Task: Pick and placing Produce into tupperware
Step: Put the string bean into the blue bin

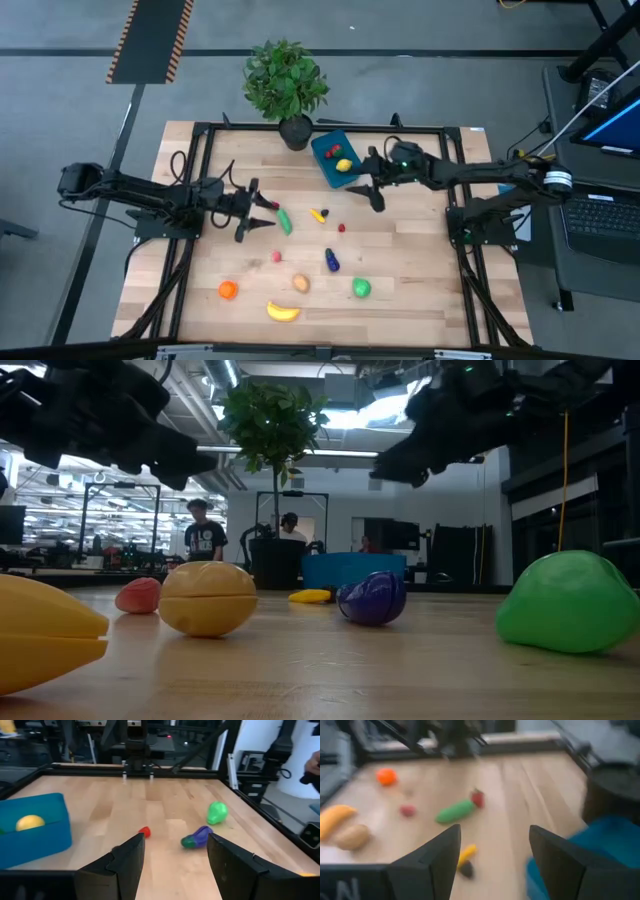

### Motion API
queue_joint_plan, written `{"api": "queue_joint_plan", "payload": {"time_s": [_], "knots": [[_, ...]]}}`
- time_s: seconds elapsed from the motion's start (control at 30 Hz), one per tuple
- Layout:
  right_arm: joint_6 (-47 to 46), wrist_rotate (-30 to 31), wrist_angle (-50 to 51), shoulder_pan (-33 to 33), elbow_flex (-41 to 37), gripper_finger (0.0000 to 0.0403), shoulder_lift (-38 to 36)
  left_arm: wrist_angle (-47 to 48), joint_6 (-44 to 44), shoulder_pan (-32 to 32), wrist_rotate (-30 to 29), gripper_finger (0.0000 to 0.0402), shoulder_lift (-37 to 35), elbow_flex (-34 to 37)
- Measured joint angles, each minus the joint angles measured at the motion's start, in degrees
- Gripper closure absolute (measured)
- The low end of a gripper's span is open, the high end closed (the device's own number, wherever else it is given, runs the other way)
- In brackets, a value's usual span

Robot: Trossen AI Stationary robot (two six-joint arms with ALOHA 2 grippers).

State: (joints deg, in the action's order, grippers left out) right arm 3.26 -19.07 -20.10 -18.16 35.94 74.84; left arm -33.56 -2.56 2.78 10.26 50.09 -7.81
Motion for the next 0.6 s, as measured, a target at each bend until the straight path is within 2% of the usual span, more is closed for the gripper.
{"api": "queue_joint_plan", "payload": {"time_s": [0.23, 0.33, 0.6], "knots": [[0.2, -2.7, -9.6, 2.1, -5.1, 0.0165, -3.8, 0.0, -0.4, -2.6, 0.0, 0.0195, 0.0, 0.0], [0.7, -4.1, -9.7, 2.4, -5.2, 0.0165, -4.2, -0.9, -0.4, -3.1, 0.0, 0.0195, 0.0, 0.0], [0.5, -12.4, -7.2, 3.1, -5.2, 0.0165, -4.2, -2.2, -0.9, -3.2, 0.0, 0.0195, 0.0, 0.0]]}}
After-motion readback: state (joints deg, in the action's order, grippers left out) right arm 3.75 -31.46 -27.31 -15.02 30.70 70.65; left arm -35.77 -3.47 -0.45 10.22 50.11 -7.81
